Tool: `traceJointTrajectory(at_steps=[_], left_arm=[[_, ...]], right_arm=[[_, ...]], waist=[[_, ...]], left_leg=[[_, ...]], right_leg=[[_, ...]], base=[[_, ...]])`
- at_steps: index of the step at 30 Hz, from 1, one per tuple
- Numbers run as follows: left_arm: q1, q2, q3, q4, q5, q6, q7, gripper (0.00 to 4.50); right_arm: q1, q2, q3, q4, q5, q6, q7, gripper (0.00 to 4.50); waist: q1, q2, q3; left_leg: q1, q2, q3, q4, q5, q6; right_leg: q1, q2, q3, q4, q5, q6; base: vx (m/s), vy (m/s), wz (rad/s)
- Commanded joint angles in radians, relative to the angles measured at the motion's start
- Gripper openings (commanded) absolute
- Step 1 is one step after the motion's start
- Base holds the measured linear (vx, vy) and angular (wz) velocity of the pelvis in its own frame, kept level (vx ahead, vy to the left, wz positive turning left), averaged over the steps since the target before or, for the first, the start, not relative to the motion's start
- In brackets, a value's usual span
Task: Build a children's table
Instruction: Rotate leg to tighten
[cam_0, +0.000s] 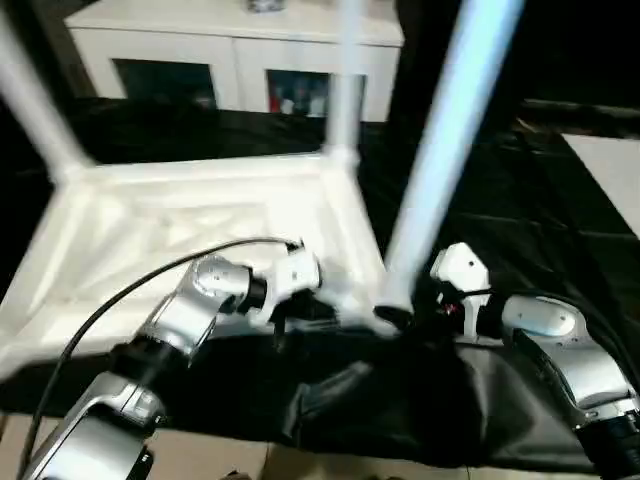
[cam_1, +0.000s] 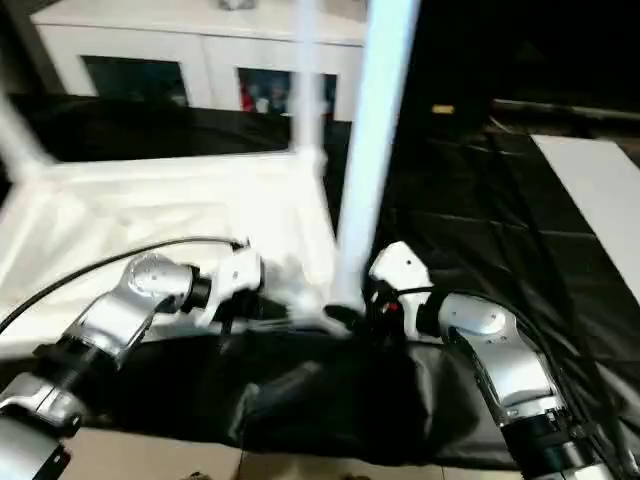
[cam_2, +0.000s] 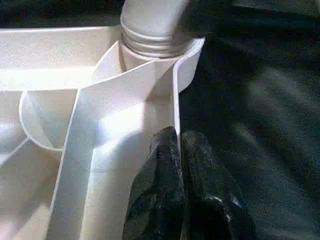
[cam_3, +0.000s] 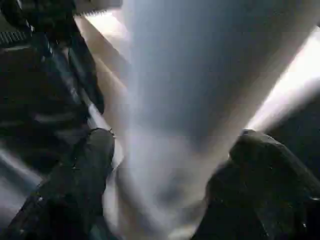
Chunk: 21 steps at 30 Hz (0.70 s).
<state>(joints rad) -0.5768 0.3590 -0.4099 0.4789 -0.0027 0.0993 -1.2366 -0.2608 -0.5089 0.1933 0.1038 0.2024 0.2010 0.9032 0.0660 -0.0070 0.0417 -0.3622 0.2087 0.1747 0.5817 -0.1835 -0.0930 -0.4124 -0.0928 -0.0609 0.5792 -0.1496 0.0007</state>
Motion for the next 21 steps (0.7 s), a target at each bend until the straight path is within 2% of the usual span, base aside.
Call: traceJointTrajectory(at_steps=[1, 2, 3, 5, 6, 7, 8, 10, 14, 21], left_arm=[[0.008, -0.001, -0.038, -0.031, 0.005, 0.015, -0.041, 0.00], [0.010, 0.002, -0.037, -0.034, 0.004, 0.019, -0.043, 0.00], [0.012, 0.005, -0.034, -0.032, 0.006, 0.018, -0.042, 0.00], [0.013, 0.006, -0.032, -0.030, 0.006, 0.018, -0.042, 0.00], [0.016, 0.008, -0.029, -0.033, 0.006, 0.019, -0.041, 0.00], [0.016, 0.008, -0.029, -0.033, 0.006, 0.019, -0.041, 0.00], [0.022, 0.015, -0.028, -0.048, 0.006, 0.029, -0.042, 0.00], [0.023, 0.018, -0.027, -0.049, 0.008, 0.031, -0.040, 0.00], [0.027, 0.025, -0.025, -0.058, 0.011, 0.041, -0.034, 0.00], [0.029, 0.026, -0.026, -0.066, 0.014, 0.050, -0.030, 0.00]], right_arm=[[0.007, -0.008, 0.003, -0.033, 0.015, 0.015, 0.033, 3.98], [0.005, -0.005, 0.006, -0.032, 0.015, 0.015, 0.037, 3.98], [0.001, -0.002, 0.009, -0.026, 0.013, 0.015, 0.039, 3.81], [-0.003, -0.003, 0.015, -0.019, 0.012, 0.014, 0.045, 3.81], [-0.003, -0.010, 0.024, -0.017, 0.009, 0.013, 0.056, 3.81], [-0.003, -0.010, 0.024, -0.017, 0.009, 0.013, 0.056, 3.68], [0.001, -0.029, 0.038, -0.021, 0.003, 0.015, 0.077, 3.53], [0.004, -0.039, 0.045, -0.021, -0.004, 0.012, 0.087, 3.42], [0.010, -0.053, 0.049, -0.017, -0.025, 0.009, 0.107, 3.08], [0.009, -0.051, 0.062, -0.006, -0.032, 0.010, 0.109, 2.47]], waist=[[-0.003, 0.001, -0.049], [-0.005, -0.005, -0.048], [-0.007, -0.004, -0.049], [-0.010, -0.004, -0.050], [-0.010, -0.010, -0.052], [-0.010, -0.008, -0.051], [-0.011, -0.011, -0.053], [-0.009, -0.010, -0.053], [-0.009, -0.012, -0.057], [-0.010, -0.009, -0.054]], left_leg=[[0.024, 0.024, 0.008, -0.076, -0.354, 0.043], [0.016, 0.021, 0.006, -0.078, -0.354, 0.040], [0.007, 0.019, 0.001, -0.081, -0.339, 0.035], [0.009, 0.018, 0.000, -0.081, -0.342, 0.028], [0.005, 0.017, -0.001, -0.080, -0.328, 0.031], [0.007, 0.017, 0.000, -0.080, -0.328, 0.033], [0.005, 0.018, 0.000, -0.079, -0.316, 0.035], [0.008, 0.018, 0.003, -0.077, -0.302, 0.040], [0.004, 0.016, 0.004, -0.073, -0.264, 0.052], [0.005, 0.016, 0.003, -0.075, -0.294, 0.045]], right_leg=[[0.035, -0.034, 0.036, -0.070, -0.334, -0.214], [0.040, -0.032, 0.035, -0.068, -0.352, -0.200], [0.047, -0.035, 0.035, -0.067, -0.368, -0.181], [0.045, -0.035, 0.035, -0.069, -0.375, -0.170], [0.048, -0.036, 0.036, -0.066, -0.366, -0.168], [0.046, -0.036, 0.036, -0.067, -0.367, -0.167], [0.048, -0.036, 0.037, -0.065, -0.351, -0.170], [0.047, -0.035, 0.038, -0.064, -0.324, -0.178], [0.051, -0.034, 0.038, -0.057, -0.271, -0.194], [0.050, -0.034, 0.037, -0.063, -0.326, -0.182]], base=[[0.000, 0.000, 0.00], [0.000, 0.000, 0.00], [0.000, 0.000, 0.00], [0.000, 0.000, 0.00], [0.000, 0.000, 0.00], [0.000, 0.000, 0.00], [0.000, 0.000, 0.00], [0.000, 0.000, 0.00], [0.000, 0.000, 0.00], [0.000, 0.000, 0.00]])
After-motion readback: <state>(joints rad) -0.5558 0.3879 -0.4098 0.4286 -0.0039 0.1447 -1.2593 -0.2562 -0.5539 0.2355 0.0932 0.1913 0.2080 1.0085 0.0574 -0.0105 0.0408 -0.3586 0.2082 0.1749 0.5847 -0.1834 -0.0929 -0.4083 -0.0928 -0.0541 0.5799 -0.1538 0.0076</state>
